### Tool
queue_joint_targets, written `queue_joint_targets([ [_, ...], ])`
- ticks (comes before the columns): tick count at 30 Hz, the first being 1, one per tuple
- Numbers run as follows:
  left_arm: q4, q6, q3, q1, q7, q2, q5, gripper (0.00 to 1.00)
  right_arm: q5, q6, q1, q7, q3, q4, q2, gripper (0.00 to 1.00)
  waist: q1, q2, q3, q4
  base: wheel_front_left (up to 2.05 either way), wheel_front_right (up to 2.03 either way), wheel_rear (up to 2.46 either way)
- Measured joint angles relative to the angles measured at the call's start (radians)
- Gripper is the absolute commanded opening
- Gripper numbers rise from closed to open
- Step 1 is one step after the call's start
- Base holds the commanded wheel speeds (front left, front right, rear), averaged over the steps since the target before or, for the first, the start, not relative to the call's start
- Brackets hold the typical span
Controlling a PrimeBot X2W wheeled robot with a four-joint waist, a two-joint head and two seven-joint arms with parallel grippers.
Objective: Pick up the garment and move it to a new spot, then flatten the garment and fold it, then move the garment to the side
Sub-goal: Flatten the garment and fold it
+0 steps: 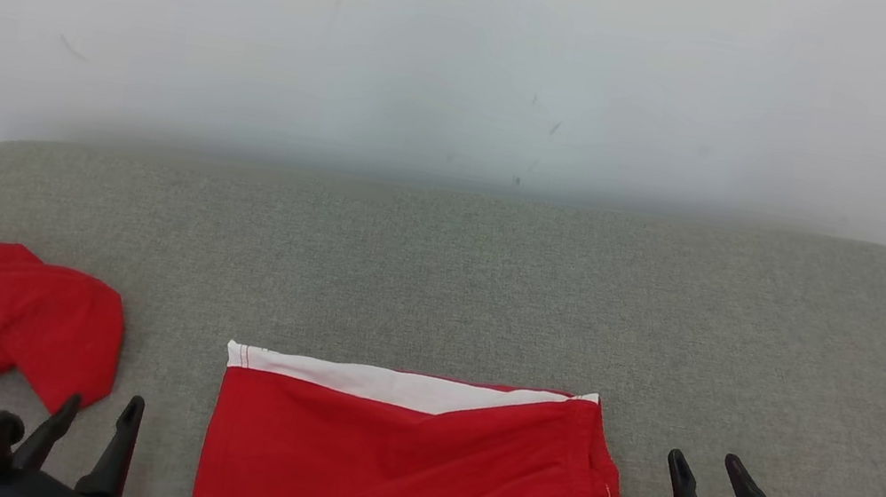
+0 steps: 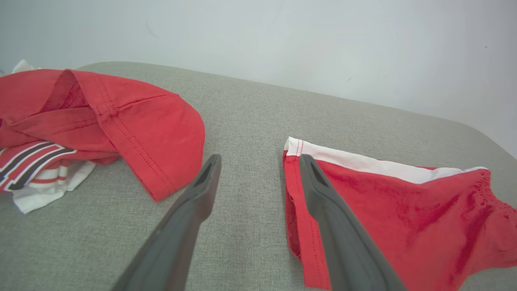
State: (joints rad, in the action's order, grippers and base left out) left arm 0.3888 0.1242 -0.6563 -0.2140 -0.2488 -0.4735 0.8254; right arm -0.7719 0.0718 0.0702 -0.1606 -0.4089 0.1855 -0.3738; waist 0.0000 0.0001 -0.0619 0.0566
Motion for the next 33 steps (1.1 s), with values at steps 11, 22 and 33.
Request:
queue_joint_targets([
  [11, -0.096, 0.000, 0.205, 0.089, 0.000, 0.071, -0.158, 1.00, 0.025, 0.026, -0.013, 0.003, 0.005, -0.024, -0.001, 1.00, 0.0000, 0.0000, 0.019, 0.018, 0.00, 0.00, 0.00],
  [22, -0.196, 0.000, 0.299, 0.146, -0.003, 0.122, -0.286, 1.00, -0.007, 0.012, 0.207, 0.265, -0.103, 0.150, 0.040, 1.00, 0.0000, 0.0000, 0.039, 0.020, 0.00, 0.00, 0.00],
  [33, -0.251, 0.000, 0.343, 0.170, -0.003, 0.151, -0.361, 1.00, -0.044, 0.016, 0.331, 0.501, -0.151, 0.348, 0.090, 1.00, 0.0001, 0.0000, 0.059, 0.027, 0.00, 0.00, 0.00],
])
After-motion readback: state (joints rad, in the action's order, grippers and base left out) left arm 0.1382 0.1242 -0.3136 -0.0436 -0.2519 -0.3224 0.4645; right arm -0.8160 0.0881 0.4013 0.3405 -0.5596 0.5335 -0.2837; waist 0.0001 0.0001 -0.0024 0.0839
